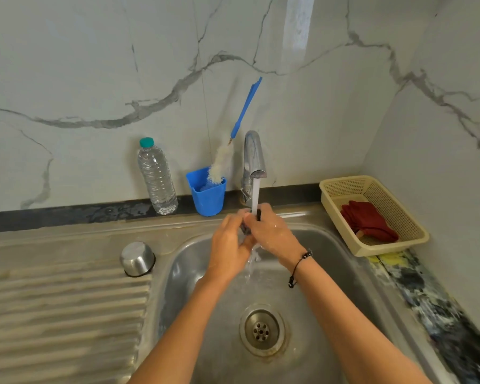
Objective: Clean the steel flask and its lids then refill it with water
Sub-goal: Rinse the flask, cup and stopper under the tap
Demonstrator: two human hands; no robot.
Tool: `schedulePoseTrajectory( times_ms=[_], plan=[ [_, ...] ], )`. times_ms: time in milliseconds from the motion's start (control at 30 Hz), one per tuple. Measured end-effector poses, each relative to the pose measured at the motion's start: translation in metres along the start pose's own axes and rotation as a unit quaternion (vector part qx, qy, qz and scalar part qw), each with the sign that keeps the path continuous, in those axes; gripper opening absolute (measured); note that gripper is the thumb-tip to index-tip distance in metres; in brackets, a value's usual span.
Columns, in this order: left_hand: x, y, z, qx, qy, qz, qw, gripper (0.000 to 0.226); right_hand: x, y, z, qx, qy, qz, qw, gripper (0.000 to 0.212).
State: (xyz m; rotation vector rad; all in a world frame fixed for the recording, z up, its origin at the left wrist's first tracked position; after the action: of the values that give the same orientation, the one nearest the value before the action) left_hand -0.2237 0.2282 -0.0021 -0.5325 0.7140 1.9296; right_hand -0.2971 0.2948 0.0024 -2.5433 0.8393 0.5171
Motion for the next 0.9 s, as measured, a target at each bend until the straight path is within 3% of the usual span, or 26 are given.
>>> schedulePoseTrajectory(
  times_ms=[133,233,267,333,400,467,567,700,767,900],
  plan=[
    [-0.004,0.0,0.01,0.018,-0.004,0.028,0.999,0.045,-0.011,-0.004,-0.012,-0.045,-0.113,0.047,0.991,0.023],
    [-0.002,0.001,0.018,0.034,0.01,0.028,0.999,0.046,-0.021,-0.002,-0.016,-0.03,-0.19,0.08,0.978,0.023],
    [-0.002,0.001,0.019,0.032,0.009,0.029,0.999,0.047,-0.024,-0.001,-0.015,-0.024,-0.166,0.077,0.983,0.027],
    [-0.003,0.002,0.016,0.021,0.006,0.027,0.999,0.049,-0.025,-0.001,-0.008,-0.019,-0.009,0.039,0.999,0.034],
    [-0.004,0.004,0.01,0.013,0.002,0.026,1.0,0.047,-0.016,-0.001,0.001,-0.005,0.118,-0.043,0.992,0.027],
    [-0.002,0.006,0.006,0.011,0.001,0.018,1.0,0.043,-0.006,0.001,0.007,-0.006,0.103,-0.106,0.989,0.019],
    [0.001,0.007,0.011,0.017,0.015,-0.005,1.0,0.043,-0.006,0.003,0.021,0.003,0.191,-0.087,0.978,0.047],
    [-0.001,0.004,0.011,0.001,-0.032,-0.015,0.999,0.052,0.0,-0.008,0.029,-0.044,0.441,-0.071,0.894,0.023],
    [-0.002,0.002,0.006,-0.033,-0.066,-0.024,0.997,0.051,0.005,-0.011,0.035,-0.042,0.507,-0.063,0.859,0.03],
    [-0.002,-0.002,0.004,-0.05,-0.048,-0.026,0.997,0.037,0.006,-0.011,0.041,0.014,0.441,-0.052,0.896,0.039]
  ],
)
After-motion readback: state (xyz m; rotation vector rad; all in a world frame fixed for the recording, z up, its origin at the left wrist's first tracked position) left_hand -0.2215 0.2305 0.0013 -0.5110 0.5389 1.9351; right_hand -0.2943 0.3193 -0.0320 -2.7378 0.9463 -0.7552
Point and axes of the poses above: each hand's wrist, its own y-axis towards the middle knuckle, its own x-axis out of the palm, z = x × y, the point moved 7 cm from there along y, towards the middle knuckle, and after that the axes turned 13 degrees about -z, right-handed, at the moved point
